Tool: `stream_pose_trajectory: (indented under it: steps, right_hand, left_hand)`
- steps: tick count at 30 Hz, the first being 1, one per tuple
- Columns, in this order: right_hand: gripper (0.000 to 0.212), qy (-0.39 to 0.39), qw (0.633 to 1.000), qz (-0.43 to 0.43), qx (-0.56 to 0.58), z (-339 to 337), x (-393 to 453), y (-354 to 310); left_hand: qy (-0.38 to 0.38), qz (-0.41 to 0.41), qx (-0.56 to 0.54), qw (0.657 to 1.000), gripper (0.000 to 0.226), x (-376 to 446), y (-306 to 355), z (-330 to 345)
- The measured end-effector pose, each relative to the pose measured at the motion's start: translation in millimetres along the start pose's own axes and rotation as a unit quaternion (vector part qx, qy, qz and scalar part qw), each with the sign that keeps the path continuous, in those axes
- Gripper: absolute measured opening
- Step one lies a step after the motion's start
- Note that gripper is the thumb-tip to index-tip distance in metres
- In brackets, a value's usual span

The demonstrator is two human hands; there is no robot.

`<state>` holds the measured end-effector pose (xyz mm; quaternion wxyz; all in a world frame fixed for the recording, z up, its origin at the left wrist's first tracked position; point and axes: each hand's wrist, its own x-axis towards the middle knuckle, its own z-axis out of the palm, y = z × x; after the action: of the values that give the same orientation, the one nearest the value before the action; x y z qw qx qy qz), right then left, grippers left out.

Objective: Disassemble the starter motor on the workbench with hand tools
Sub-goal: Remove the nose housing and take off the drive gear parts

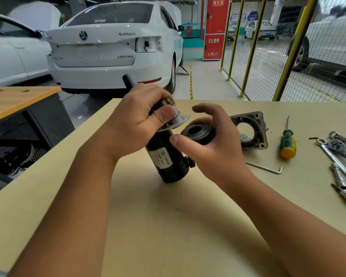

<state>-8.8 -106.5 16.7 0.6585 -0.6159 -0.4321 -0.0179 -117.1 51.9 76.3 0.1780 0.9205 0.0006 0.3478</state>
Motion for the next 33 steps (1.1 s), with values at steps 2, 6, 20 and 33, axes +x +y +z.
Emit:
stream_pose_trajectory:
  steps: [2,6,20,33]
  right_hand:
    - [0.06,0.005,1.0,-0.005,-0.01,-1.5,-0.5,1.5]
    - [0.054,0.002,0.999,-0.032,-0.042,-7.7,-7.0,10.8]
    - [0.009,0.219,0.9,0.246,0.286,-13.5,13.3,22.6]
    - [0.024,-0.021,0.932,0.342,0.114,-7.2,75.2,37.4]
  left_hand:
    - [0.013,-0.006,0.004,1.0,0.033,-0.2,-2.4,1.4]
    - [0.034,-0.034,0.041,0.998,0.045,-0.2,-7.5,4.3]
    - [0.067,-0.113,0.008,0.991,0.036,-7.3,-35.3,4.8]
    - [0.124,-0.074,-0.036,0.989,0.04,-7.6,-38.0,13.3]
